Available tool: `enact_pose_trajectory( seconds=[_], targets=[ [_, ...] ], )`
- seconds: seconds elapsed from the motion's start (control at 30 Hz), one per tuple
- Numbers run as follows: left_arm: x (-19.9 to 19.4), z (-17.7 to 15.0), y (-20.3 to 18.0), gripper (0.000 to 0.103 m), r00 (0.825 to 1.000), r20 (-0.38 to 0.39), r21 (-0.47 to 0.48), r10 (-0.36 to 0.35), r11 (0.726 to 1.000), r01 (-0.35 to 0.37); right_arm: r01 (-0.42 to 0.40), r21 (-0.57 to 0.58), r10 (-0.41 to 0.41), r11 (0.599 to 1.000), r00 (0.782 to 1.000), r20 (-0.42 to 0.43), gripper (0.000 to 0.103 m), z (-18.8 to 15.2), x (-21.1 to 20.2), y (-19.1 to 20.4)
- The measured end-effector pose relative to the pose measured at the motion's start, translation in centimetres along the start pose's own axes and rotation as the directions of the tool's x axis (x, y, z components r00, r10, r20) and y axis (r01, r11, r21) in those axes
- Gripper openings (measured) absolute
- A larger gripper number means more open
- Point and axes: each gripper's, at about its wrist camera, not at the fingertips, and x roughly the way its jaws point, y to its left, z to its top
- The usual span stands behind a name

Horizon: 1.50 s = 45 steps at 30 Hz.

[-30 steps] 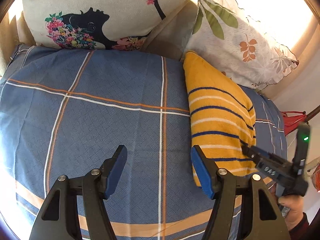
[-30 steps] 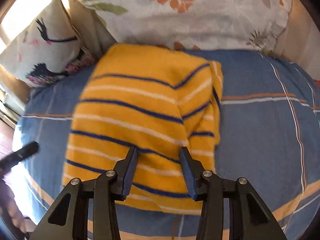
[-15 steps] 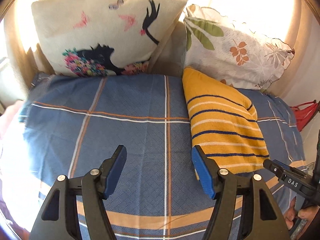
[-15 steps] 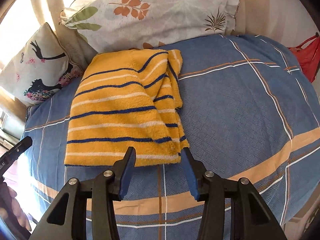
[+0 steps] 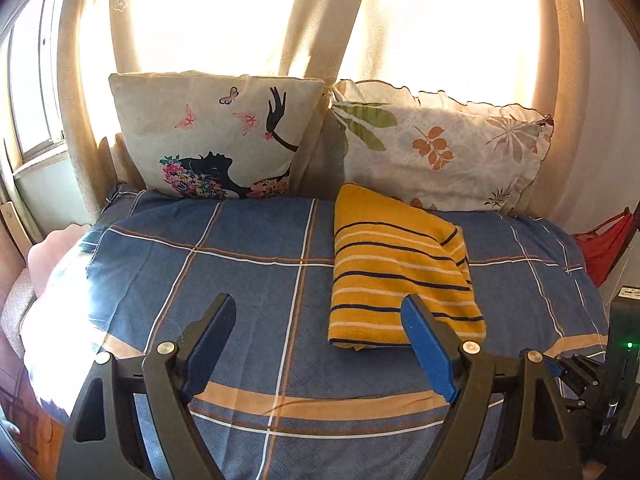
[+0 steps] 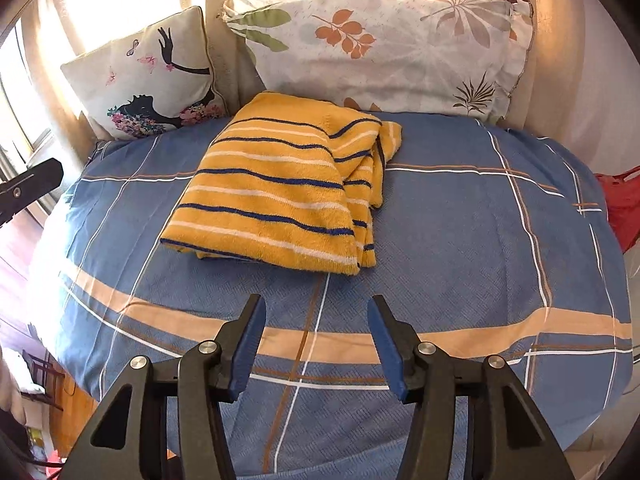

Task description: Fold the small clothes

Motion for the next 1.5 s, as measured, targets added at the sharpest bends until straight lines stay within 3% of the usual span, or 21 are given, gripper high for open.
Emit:
enact_pose_trajectory(
  seconds=[0.57, 0.73, 0.87, 1.0, 1.13, 1.27, 1.5],
  targets=[
    [-3.2, -1.9, -1.8, 0.086, 1.0, 0.017, -0.022, 0.021, 1.0, -0.021, -0.015, -0.036, 0.015, 0.999, 1.0, 0.013, 0.061, -2.9, -2.2, -0.7],
    [-5.0, -1.6, -1.3, 0.09, 0.995, 0.091, -0.05, 0.037, 0.998, -0.033, -0.023, -0.056, 0.024, 0.998, 0.999, 0.024, 0.062, -2.8, -2.5, -0.2],
    [-7.3, -1.2, -0.7, 0.097, 0.978, 0.188, -0.095, 0.088, 0.993, -0.072, -0.027, -0.071, 0.03, 0.997, 0.999, 0.044, 0.062, -2.7, -2.9, 0.3],
    [-8.4, -0.9, 0.1, 0.103, 0.97, 0.217, -0.139, 0.111, 0.987, -0.082, -0.032, -0.079, 0.036, 0.996, 0.998, 0.056, 0.062, -2.5, -3.1, 0.6],
    [-7.9, -1.5, 0.0, 0.103, 0.966, 0.204, -0.133, 0.158, 0.982, -0.132, -0.028, -0.082, 0.033, 0.996, 0.997, 0.064, 0.063, -2.4, -3.2, 0.8],
    [-5.5, -2.0, 0.0, 0.103, 0.988, 0.074, -0.112, 0.137, 0.985, -0.128, -0.023, -0.086, 0.028, 0.996, 0.998, 0.06, 0.064, -2.4, -3.1, 0.9],
    [-3.5, -2.9, 0.0, 0.103, 0.991, -0.019, -0.107, 0.13, 0.986, -0.131, -0.002, -0.086, 0.007, 0.996, 0.998, 0.054, 0.066, -2.5, -2.8, 1.2]
  ],
)
